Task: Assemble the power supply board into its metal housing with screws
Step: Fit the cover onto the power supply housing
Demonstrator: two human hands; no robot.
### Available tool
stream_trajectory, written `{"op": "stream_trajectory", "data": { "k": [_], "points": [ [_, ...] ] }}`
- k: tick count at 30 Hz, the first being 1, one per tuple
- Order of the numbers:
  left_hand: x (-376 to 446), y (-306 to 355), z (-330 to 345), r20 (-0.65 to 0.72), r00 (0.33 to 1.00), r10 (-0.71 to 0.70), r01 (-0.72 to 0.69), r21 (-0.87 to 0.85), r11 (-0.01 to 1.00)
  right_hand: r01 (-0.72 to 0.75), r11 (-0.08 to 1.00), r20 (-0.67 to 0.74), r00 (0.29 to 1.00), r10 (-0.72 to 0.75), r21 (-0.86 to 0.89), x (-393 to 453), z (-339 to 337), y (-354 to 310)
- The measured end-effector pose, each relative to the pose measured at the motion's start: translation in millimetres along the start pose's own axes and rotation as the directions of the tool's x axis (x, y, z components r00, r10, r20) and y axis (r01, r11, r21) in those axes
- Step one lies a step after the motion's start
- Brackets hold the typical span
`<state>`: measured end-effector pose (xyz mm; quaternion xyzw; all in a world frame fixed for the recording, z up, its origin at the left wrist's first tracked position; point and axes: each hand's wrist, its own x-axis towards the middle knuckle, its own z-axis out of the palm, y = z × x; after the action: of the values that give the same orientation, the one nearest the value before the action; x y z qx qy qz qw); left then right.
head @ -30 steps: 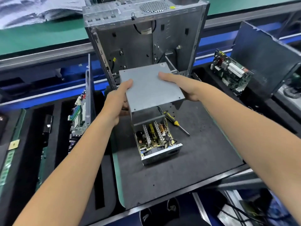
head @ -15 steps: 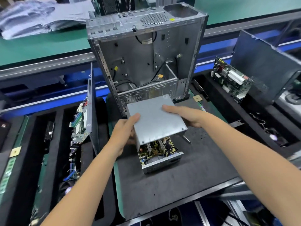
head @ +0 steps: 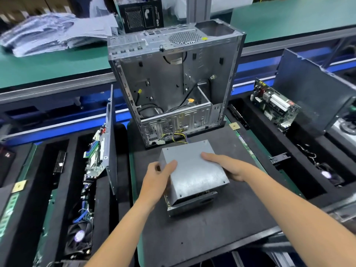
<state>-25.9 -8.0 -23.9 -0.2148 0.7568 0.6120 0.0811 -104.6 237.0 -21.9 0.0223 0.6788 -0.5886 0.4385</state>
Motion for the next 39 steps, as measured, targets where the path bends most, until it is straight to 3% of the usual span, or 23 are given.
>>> {"op": "stream_trajectory", "data": {
  "k": [15,26,39],
  "points": [
    [-6.3,-24.1,-8.9,0.013,0.999,-0.044,0.044,-0.053,0.998,-0.070,0.997,0.043,0.997,0.070,-0.017,6.8,15.1,2.4],
    [-3.0,-39.3,-8.3,0.057,0.992,-0.112,0.118,-0.115,0.986,-0.037,0.999,0.032,0.999,0.038,-0.034,10.7,22.9,11.8],
    [1.5,-29.1,-17.1,0.294,0.944,-0.152,0.196,-0.127,0.972,-0.017,1.000,0.033,0.999,0.016,0.021,10.2,23.6,12.3]
  ]
}}
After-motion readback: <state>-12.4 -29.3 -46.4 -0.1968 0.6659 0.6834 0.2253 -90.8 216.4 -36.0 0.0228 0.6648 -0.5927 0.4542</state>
